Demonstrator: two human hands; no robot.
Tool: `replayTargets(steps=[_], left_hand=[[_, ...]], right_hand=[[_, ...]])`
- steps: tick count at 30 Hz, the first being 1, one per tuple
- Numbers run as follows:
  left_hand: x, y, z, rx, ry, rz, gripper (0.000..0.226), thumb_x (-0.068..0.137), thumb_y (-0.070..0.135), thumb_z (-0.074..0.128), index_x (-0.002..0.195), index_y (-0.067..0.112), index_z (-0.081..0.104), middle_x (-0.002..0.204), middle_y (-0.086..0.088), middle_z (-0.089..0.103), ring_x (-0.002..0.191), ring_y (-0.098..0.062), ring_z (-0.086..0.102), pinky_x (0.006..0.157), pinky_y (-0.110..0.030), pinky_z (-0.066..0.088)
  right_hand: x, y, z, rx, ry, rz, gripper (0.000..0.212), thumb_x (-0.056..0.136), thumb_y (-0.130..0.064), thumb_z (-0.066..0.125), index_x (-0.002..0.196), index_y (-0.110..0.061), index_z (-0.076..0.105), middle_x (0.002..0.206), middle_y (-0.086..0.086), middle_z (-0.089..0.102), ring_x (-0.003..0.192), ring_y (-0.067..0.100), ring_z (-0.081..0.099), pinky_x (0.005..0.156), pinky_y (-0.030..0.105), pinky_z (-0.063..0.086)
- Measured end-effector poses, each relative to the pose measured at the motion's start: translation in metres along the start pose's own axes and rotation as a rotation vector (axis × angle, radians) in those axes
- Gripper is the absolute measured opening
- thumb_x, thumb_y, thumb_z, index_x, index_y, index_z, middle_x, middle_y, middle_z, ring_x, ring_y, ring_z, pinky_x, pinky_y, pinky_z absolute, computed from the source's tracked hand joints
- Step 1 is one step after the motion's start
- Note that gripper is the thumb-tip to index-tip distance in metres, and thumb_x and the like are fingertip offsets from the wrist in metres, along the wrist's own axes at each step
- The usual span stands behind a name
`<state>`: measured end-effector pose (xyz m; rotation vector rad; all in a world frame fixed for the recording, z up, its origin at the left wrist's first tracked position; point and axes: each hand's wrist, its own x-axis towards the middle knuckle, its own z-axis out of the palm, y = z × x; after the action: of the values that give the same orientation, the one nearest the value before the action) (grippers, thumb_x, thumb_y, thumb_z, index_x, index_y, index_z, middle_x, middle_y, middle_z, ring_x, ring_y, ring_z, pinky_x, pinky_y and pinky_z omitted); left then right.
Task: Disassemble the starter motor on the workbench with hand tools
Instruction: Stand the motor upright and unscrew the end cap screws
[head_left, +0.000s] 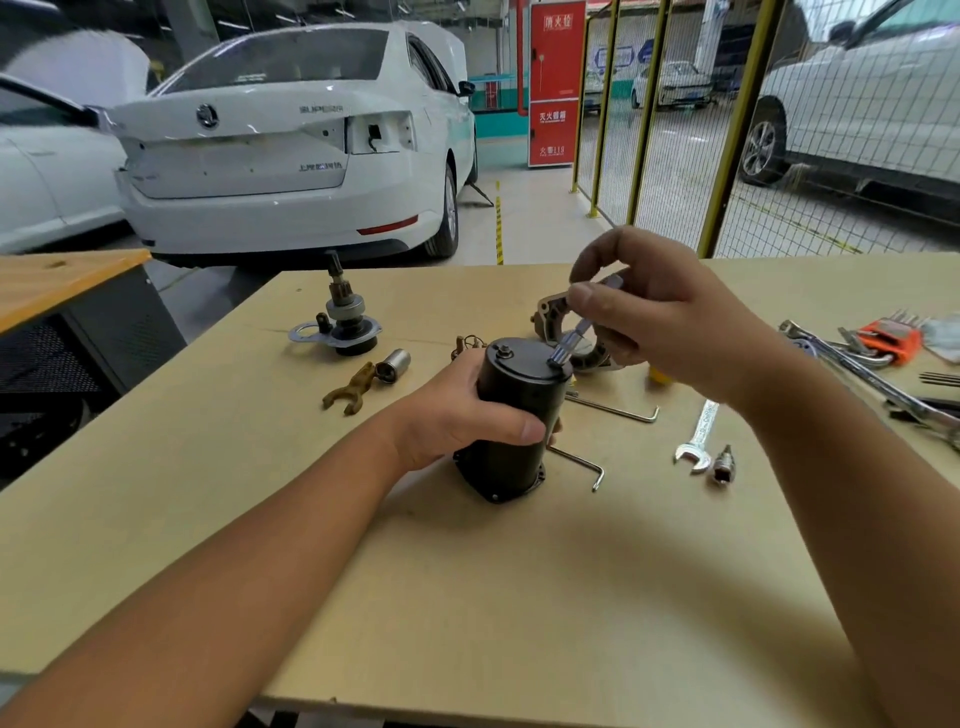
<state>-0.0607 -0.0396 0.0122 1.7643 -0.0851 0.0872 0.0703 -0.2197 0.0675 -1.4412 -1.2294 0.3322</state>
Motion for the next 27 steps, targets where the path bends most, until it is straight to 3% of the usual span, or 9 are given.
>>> replayTargets(steps=[5,9,12,17,21,25,27], left_hand=[[0.000,0.002,0.001,0.024,-0.003,0.002,0.061,0.061,0.027,0.080,0.117,0.010,0.065,0.100,-0.010,0.073,0.101,-0.031,0.070,0.095,-0.039,0.057],[0.000,0.003,0.001,0.055,0.019,-0.014,0.065,0.059,0.031,0.080,0.119,0.011,0.065,0.101,-0.009,0.073,0.104,-0.033,0.070,0.102,-0.048,0.055],[0.000,0.002,0.001,0.066,0.018,-0.009,0.062,0.059,0.032,0.080,0.117,0.014,0.066,0.099,-0.007,0.073,0.103,-0.031,0.069,0.102,-0.051,0.053],[0.002,0.002,0.003,0.073,0.030,-0.016,0.062,0.059,0.032,0.080,0.116,0.012,0.066,0.100,-0.013,0.071,0.099,-0.031,0.070,0.095,-0.044,0.056],[0.002,0.002,0.002,0.088,0.022,-0.013,0.064,0.060,0.033,0.080,0.118,0.012,0.065,0.101,-0.012,0.072,0.101,-0.030,0.070,0.095,-0.041,0.057],[0.002,0.000,0.000,0.102,0.024,-0.012,0.071,0.059,0.035,0.080,0.123,0.010,0.063,0.102,-0.009,0.072,0.105,-0.032,0.069,0.098,-0.044,0.056],[0.002,-0.001,0.000,0.092,0.019,-0.010,0.071,0.060,0.035,0.079,0.124,0.010,0.062,0.102,-0.008,0.072,0.104,-0.031,0.069,0.097,-0.044,0.056]], right_hand=[[0.001,0.003,0.008,0.109,0.091,0.011,0.042,0.091,-0.037,0.061,0.093,0.005,0.065,0.058,0.007,0.053,0.050,0.016,0.048,0.047,0.026,0.034],[0.002,0.004,0.011,0.195,0.150,0.018,0.036,0.098,-0.033,0.059,0.089,-0.001,0.072,0.062,0.012,0.053,0.051,0.020,0.043,0.047,0.028,0.031],[0.002,0.006,0.015,0.309,0.184,0.073,0.023,0.090,-0.021,0.072,0.075,-0.005,0.065,0.056,0.008,0.054,0.044,0.015,0.039,0.046,0.025,0.032],[0.003,0.010,0.023,0.477,0.266,0.103,0.032,0.088,-0.013,0.074,0.072,-0.014,0.047,0.058,0.013,0.047,0.041,0.015,0.033,0.043,0.021,0.028],[0.000,0.012,0.030,0.392,0.288,0.026,0.029,0.094,-0.026,0.069,0.082,-0.008,0.051,0.058,0.010,0.039,0.045,0.015,0.028,0.042,0.020,0.027],[-0.001,0.011,0.038,0.305,0.375,-0.036,0.026,0.093,-0.028,0.068,0.075,-0.010,0.062,0.067,0.029,0.045,0.045,0.013,0.033,0.043,0.021,0.031],[-0.001,0.010,0.039,0.288,0.343,-0.026,0.024,0.099,-0.026,0.061,0.080,-0.012,0.067,0.067,0.017,0.058,0.046,0.017,0.035,0.043,0.023,0.031]])
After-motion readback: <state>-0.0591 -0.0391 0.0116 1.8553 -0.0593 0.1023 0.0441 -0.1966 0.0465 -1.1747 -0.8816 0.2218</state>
